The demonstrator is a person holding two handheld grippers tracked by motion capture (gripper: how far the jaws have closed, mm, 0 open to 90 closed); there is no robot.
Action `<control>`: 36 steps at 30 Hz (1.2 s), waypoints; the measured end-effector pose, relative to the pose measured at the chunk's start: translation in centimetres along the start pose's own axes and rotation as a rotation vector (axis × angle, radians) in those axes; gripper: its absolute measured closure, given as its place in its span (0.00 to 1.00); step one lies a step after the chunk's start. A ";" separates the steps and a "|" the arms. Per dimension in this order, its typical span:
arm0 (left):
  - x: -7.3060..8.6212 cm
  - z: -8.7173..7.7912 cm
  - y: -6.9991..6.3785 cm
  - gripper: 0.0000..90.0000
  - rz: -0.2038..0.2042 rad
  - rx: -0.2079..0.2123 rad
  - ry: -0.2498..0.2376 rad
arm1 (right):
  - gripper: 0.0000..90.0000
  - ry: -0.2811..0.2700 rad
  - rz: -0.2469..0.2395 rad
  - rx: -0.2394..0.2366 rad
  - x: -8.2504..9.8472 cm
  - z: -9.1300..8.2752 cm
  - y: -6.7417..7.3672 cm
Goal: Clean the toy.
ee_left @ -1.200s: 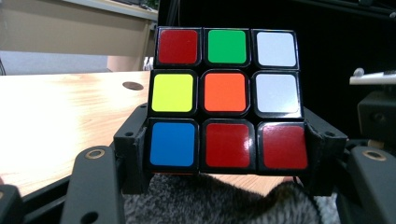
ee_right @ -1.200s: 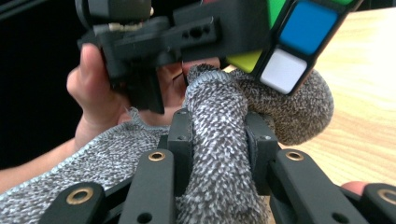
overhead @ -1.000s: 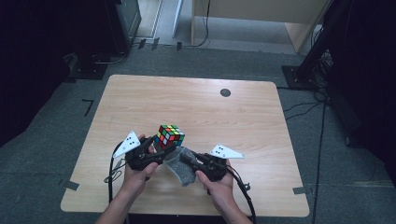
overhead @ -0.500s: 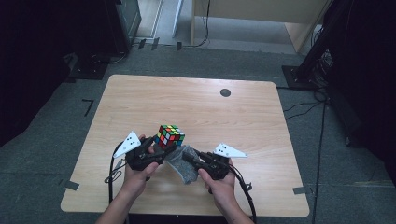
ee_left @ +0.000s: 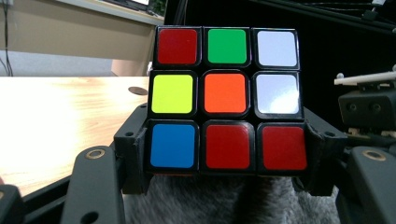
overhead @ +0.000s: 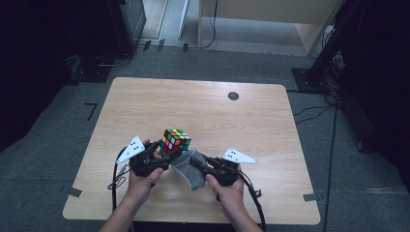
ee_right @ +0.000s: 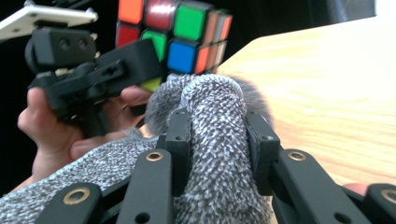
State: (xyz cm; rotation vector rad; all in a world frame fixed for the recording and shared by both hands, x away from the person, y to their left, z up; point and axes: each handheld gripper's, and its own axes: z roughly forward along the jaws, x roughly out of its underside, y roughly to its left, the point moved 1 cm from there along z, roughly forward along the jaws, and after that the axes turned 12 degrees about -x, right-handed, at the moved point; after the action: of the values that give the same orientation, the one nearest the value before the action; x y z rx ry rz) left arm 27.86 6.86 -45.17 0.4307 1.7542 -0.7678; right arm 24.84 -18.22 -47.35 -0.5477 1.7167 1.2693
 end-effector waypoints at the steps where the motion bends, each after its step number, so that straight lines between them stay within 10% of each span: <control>1: 0.1 0.1 -0.2 0.38 0.008 0.005 0.004 | 0.76 0.017 -0.003 -0.015 0.3 0.4 0.3; 5: 0.4 0.4 -0.8 0.38 0.034 0.015 0.024 | 0.75 0.094 -0.025 -0.089 1.4 2.1 1.6; 10: 0.0 0.0 -0.1 0.38 0.009 -0.008 0.002 | 0.75 0.036 -0.021 -0.019 0.4 0.7 0.5; 24: 0.4 0.1 1.6 0.38 0.029 -0.120 0.034 | 0.73 0.029 -0.285 0.454 -3.1 -5.2 -3.1; 36: 1.5 1.2 2.6 0.38 0.035 -0.242 0.135 | 0.73 0.063 -0.293 0.665 -2.2 -7.2 -6.6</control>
State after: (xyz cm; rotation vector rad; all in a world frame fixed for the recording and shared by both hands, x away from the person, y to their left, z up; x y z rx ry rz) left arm 29.87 7.80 -47.55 0.3548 1.9328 -0.5024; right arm 28.12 -27.64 -48.34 -0.4164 1.8931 0.4330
